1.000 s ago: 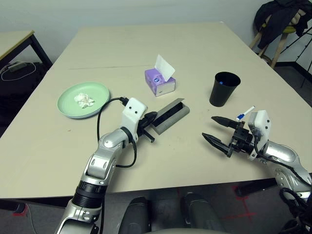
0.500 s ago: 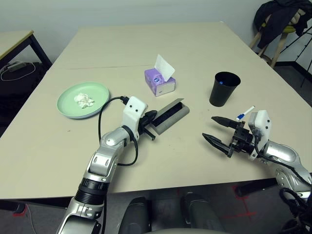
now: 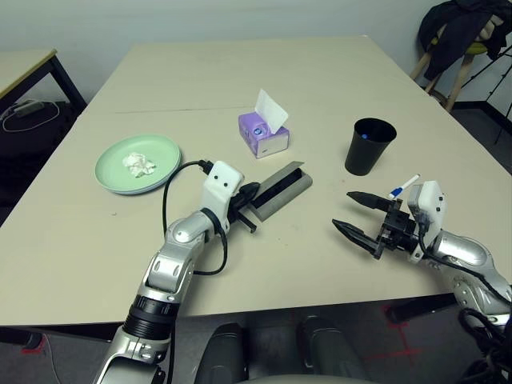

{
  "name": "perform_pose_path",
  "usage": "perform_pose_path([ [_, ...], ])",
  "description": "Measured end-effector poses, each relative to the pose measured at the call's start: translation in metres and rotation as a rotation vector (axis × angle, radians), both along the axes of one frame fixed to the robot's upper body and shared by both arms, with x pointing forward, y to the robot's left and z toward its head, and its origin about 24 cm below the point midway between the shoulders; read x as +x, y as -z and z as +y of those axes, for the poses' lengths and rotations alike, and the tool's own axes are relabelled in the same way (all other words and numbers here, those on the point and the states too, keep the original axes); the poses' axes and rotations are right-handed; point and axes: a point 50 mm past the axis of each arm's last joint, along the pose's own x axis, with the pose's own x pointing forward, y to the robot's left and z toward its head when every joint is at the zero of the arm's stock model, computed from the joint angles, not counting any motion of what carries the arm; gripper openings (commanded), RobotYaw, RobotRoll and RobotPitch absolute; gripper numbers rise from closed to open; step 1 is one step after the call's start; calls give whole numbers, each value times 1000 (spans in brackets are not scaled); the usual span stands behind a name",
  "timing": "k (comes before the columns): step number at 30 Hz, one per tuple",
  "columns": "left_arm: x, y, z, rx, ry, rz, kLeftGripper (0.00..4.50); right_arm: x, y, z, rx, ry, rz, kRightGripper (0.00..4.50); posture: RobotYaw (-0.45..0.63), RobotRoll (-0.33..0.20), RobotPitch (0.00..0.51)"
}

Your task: Organize and tidy the items on the table.

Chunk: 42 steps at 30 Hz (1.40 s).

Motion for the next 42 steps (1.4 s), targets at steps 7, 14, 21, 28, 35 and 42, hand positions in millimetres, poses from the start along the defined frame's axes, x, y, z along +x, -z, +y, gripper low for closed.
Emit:
perform_pose_path([
  [7,0,0,-1,-2,2,-4,19,0,0,0,-2,0,0,4500,-30,0,78],
  [14,9,-11,-1,3,-5,-15,19,0,0,0,-2,-2,1,4500,-19,0,77],
  [21,20,-33,5,-5,-26,-76,19,0,-1,0,6,-7,-1,4500,-19,0,77],
  [28,20,-42,12,-10,-37,-78,19,0,-1,0,6,-14,0,4500,-19,0,77],
  [35,9,-35,12,-14,-14,-42,19,1,-1,1,7,-18,2,4500,-19,0,77],
  [42,-1,-28,11,-15,-3,-7,19,1,-1,1,8,-20,2,4500,1,0,87],
])
